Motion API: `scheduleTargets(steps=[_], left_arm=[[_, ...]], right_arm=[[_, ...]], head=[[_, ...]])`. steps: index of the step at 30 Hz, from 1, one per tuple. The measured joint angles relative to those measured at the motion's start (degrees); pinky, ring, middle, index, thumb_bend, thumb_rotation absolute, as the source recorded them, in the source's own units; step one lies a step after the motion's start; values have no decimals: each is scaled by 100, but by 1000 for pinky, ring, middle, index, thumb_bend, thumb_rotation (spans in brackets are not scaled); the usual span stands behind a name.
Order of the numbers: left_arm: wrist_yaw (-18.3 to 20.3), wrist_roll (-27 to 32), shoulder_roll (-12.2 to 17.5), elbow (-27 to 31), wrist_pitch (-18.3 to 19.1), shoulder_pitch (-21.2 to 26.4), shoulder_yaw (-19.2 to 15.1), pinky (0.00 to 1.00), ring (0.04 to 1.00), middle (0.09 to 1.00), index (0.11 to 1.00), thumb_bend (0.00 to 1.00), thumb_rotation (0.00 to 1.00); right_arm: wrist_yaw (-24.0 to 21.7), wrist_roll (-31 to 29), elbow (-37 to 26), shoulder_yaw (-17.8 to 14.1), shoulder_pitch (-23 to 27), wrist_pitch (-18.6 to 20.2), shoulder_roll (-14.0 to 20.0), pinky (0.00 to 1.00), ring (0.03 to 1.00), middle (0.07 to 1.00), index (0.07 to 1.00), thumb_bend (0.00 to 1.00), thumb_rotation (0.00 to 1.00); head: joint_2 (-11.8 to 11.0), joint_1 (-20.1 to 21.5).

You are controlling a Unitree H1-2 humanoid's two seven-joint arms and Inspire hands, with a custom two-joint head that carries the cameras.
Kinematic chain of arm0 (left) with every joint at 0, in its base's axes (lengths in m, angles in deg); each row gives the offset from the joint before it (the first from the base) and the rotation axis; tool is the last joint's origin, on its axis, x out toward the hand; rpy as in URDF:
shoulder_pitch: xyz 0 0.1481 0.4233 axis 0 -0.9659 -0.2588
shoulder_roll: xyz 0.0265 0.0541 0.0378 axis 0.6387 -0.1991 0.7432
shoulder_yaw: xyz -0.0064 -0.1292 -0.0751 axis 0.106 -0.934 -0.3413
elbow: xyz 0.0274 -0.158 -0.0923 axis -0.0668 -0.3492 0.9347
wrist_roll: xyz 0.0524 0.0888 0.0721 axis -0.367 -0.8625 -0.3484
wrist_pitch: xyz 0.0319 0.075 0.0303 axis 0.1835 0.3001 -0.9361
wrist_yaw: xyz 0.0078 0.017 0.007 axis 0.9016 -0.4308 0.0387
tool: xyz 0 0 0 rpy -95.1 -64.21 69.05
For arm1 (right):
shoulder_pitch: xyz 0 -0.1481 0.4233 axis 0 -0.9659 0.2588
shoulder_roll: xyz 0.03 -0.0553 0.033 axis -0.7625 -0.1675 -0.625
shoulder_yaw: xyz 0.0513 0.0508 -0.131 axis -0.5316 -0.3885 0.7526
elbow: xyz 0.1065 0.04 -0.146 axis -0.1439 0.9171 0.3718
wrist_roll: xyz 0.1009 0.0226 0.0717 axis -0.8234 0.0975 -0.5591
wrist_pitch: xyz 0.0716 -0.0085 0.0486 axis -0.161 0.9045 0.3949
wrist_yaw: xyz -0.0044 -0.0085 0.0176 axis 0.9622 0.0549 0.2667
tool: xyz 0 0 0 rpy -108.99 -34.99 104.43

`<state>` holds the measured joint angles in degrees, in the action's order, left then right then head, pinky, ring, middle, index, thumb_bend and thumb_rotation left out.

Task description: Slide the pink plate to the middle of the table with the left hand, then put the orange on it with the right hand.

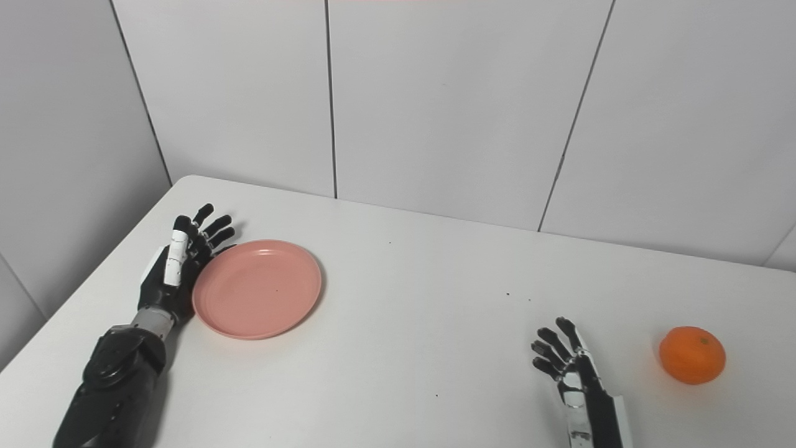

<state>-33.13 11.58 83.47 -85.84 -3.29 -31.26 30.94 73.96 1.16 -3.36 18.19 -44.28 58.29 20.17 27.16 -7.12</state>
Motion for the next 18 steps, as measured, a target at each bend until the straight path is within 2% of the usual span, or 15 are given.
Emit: scheduleTargets(steps=[7,9,14,18], left_arm=[[-184,-128,-177,186,118,-3,166,784,889,893,944,871,885],[-263,-145,-207,211,125,-3,185,777,880,874,914,865,875],[-330,-164,-320,282,146,-7,220,815,885,884,925,843,879],[-325,-139,-419,403,307,-10,272,839,903,903,949,850,879]], right_arm=[[4,107,-13,21,-10,0,-7,783,806,832,902,856,1000],[4,110,-17,26,-13,0,-7,784,806,833,902,853,1000],[4,118,-19,28,-16,0,-8,782,805,832,904,836,1000],[5,134,-19,37,-18,-1,-9,771,801,831,902,839,1000]], head=[[35,44],[44,53],[44,61],[61,79]])
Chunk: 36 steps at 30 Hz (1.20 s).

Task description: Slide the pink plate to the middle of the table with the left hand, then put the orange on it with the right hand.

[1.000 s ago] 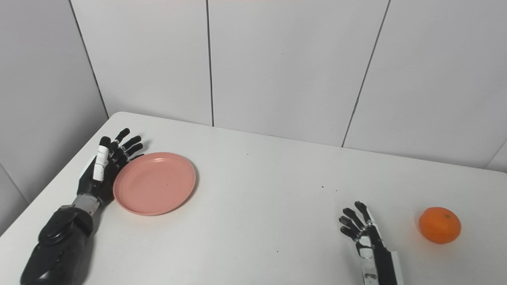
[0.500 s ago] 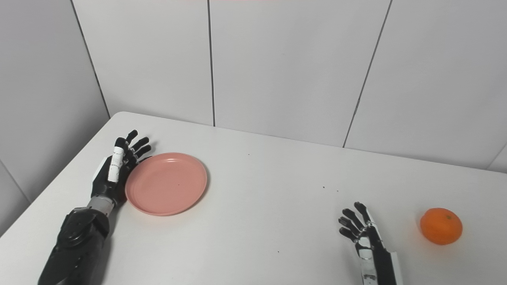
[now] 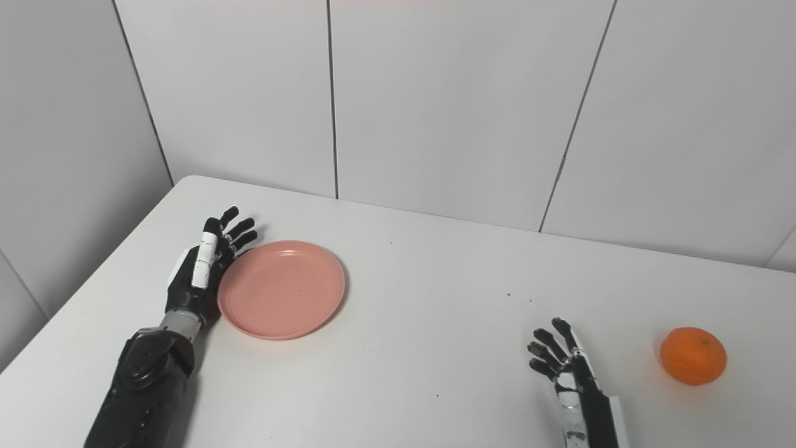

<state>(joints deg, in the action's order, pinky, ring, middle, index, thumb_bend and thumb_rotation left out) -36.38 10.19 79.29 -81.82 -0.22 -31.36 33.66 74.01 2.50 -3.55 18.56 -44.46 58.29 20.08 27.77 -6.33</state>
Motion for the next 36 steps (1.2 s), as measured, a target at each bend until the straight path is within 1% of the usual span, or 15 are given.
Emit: scheduleTargets(steps=[5,8,10,13,15,18,21,25,29,34,35,36], left_arm=[[3,0,-107,90,69,-4,87,811,893,899,957,853,890],[4,3,-166,203,178,-26,161,797,890,895,957,867,888],[8,16,-196,277,235,-46,185,790,891,897,958,868,892],[43,24,-215,343,266,-86,215,776,889,894,954,878,895],[58,39,-239,464,363,-136,221,788,894,895,958,876,897],[56,88,-318,629,465,-215,216,795,894,888,952,869,874],[48,138,-417,783,502,-314,241,809,898,889,953,854,883],[-63,116,-562,1079,749,-414,303,830,904,906,968,861,910],[-126,38,-592,1214,933,-427,431,841,896,909,967,863,916],[-213,15,-726,1308,1063,-428,450,868,907,920,966,860,916],[-228,11,-742,1313,1077,-427,453,856,902,916,961,859,917],[-259,-6,-749,1319,1096,-425,459,848,898,913,958,858,917]], right_arm=[[3,25,-6,7,-2,0,-15,766,795,827,901,849,1000],[11,31,-17,14,-10,1,-48,763,795,825,901,855,1000],[32,48,-27,32,-17,1,-81,761,796,826,902,852,1000],[46,98,-39,75,-32,1,-117,760,795,826,904,844,1000],[48,123,-41,90,-37,1,-141,759,791,822,899,844,1000],[60,198,-41,103,-45,1,-205,762,790,820,896,840,1000],[62,229,-41,131,-47,1,-269,764,789,818,894,841,1000],[104,283,-39,160,-47,2,-328,766,791,816,894,851,1000],[194,309,-33,180,-46,4,-413,760,790,817,896,860,1000],[229,364,-23,280,-43,16,-485,767,792,816,896,867,1000],[231,383,-19,299,-41,22,-501,768,793,817,896,871,1000],[236,413,-17,323,-41,34,-520,769,794,817,896,874,1000]], head=[[9,35],[53,140],[123,324],[141,439],[150,501],[158,545],[193,641],[211,721],[255,844],[316,1028],[316,1028],[351,1133]])
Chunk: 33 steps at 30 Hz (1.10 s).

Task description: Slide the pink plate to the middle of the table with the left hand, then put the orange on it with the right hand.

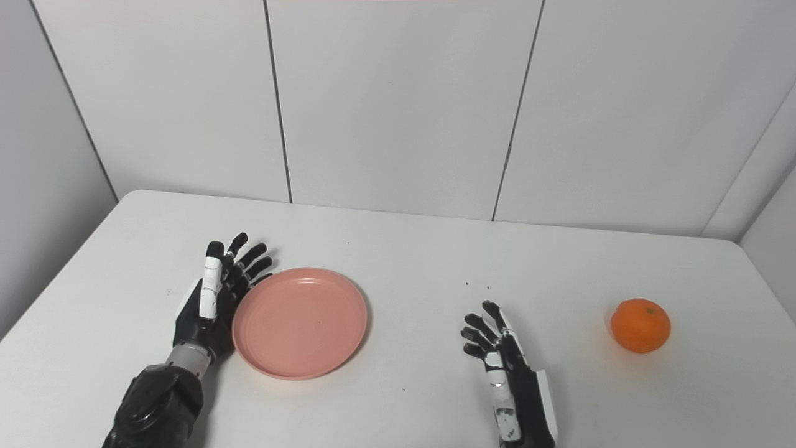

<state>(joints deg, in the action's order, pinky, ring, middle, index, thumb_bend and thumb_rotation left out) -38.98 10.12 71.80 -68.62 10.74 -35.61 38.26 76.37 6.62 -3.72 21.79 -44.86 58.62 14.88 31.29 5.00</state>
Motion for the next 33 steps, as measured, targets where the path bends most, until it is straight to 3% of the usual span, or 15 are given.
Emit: scheduleTargets(steps=[7,18,33], left_arm=[[-248,-278,-49,-8,30,51,69,846,889,899,949,837,916],[-383,-477,-231,-172,-10,202,81,865,901,909,960,860,917],[-446,-622,-461,-257,-81,282,148,807,882,897,954,850,916]], right_arm=[[61,95,38,95,5,80,-163,760,794,816,892,880,1000],[132,221,66,181,8,134,-259,765,799,825,902,855,1000],[211,275,110,269,35,133,-322,760,800,824,897,847,1000]], head=[[70,361],[106,396],[185,634]])
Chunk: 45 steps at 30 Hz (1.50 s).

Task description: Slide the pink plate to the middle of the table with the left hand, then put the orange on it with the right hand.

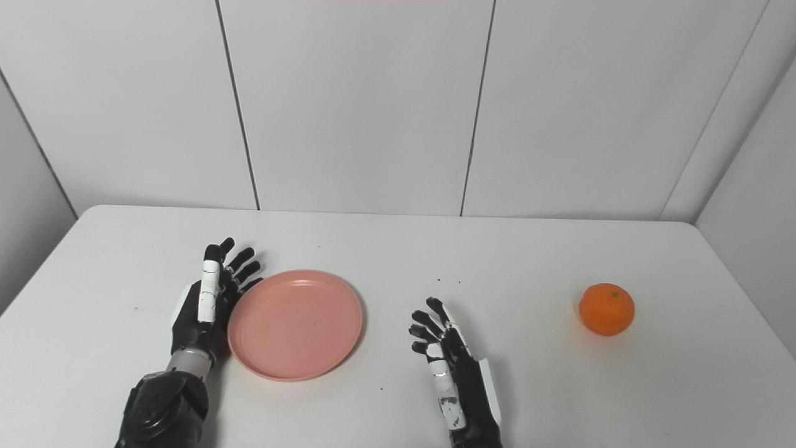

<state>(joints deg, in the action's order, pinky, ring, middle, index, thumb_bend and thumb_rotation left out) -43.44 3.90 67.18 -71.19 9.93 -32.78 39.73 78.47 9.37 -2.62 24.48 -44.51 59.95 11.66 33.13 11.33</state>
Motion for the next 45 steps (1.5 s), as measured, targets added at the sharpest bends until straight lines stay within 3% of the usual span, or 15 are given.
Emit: scheduleTargets(steps=[12,15,17,20,22,30,45], left_arm=[[14,17,-178,-25,55,56,67,815,882,897,945,862,905],[14,17,-179,-6,91,54,71,820,883,896,943,869,900],[16,16,-177,1,107,53,87,821,885,902,950,853,912],[24,14,-173,-3,121,53,135,803,880,901,947,840,916],[26,14,-174,-7,123,53,158,798,880,899,944,837,916],[65,17,-176,-71,114,89,216,818,886,905,955,825,909],[102,3,-232,-184,96,179,289,819,883,900,962,861,922]], right_arm=[[201,157,118,37,80,-2,-136,752,799,824,888,846,1000],[343,221,144,16,81,-91,-180,732,777,806,859,784,996],[591,315,186,1,84,-516,-216,744,786,821,845,730,1000],[1045,592,308,-9,121,-1234,-241,798,833,844,833,733,999],[1277,748,336,-9,132,-1441,-247,824,856,857,839,745,1000],[1823,943,372,34,170,-1515,-252,795,831,855,849,746,1000],[2156,1003,528,156,342,-1515,-236,783,820,844,844,715,998]], head=[[26,176],[44,211],[53,229],[44,264],[53,264],[44,343],[70,809]])
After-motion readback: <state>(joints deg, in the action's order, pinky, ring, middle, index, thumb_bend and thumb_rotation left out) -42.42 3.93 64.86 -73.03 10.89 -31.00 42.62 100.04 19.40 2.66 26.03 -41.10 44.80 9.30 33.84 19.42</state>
